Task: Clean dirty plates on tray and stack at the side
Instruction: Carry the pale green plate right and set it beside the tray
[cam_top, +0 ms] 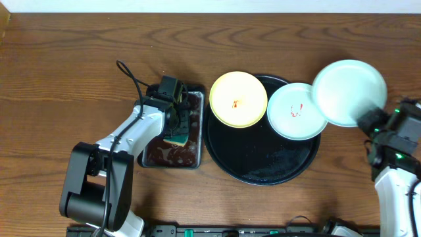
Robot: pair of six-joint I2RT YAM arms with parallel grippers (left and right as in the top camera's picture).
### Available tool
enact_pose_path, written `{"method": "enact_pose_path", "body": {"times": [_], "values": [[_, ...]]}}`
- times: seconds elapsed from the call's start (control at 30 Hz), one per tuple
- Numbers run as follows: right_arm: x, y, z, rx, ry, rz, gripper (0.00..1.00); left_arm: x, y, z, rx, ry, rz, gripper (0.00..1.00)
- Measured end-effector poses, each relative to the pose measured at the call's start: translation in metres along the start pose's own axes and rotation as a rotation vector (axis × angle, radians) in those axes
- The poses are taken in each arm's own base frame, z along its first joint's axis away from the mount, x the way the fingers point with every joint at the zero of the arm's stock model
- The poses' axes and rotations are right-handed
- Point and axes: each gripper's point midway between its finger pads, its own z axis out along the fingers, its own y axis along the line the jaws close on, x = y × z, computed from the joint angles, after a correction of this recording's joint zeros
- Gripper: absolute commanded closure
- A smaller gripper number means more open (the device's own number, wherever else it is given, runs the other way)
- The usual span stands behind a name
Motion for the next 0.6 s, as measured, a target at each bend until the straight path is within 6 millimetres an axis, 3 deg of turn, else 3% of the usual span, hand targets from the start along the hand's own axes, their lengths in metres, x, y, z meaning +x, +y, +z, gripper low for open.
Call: {"method": "enact_pose_path", "body": {"times": [0.17,0.3,0.57,0.6], "values": [[-0.003,-0.047,0.010,0.100,0.020,0.239,0.99,0.000,0.000,0.000,0.000,0.000,0.000,0.45],[0.010,-0.078,0.024,0.185,0.073,0.350,0.99,0.000,0.000,0.000,0.000,0.000,0.000,0.45],[0.048,-0.106,0.050,0.285,0.200,0.403,0.99,0.000,0.000,0.000,0.000,0.000,0.000,0.45],[0.050,-0.108,0.052,0.291,0.209,0.405,0.92,0.000,0.000,0.000,0.000,0.000,0.000,0.45]]}}
